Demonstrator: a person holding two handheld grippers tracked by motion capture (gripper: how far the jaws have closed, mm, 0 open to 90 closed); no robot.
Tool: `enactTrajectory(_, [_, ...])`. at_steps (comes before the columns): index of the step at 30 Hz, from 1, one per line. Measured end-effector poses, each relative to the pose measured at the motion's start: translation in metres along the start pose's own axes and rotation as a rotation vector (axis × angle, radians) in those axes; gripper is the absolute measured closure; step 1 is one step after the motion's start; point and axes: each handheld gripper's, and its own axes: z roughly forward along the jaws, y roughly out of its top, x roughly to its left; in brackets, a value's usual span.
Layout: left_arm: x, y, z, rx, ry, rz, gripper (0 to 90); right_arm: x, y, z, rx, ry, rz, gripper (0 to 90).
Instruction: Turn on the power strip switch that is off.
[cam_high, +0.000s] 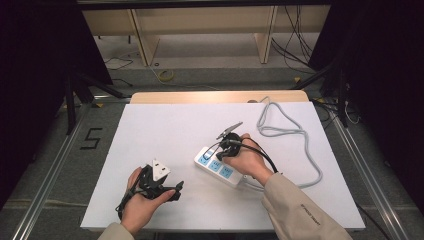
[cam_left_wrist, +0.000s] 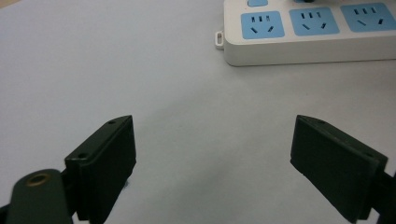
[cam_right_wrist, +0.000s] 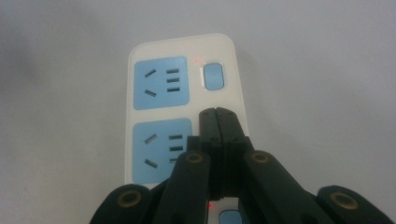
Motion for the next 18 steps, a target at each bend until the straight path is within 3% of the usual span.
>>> enactTrajectory(18, [-0.0014, 0.0006, 0.0011, 0.0, -0.003, -0.001, 13.8, 0.0009, -0.0006, 0.0004, 0.004, -0.021, -0.01, 90.0])
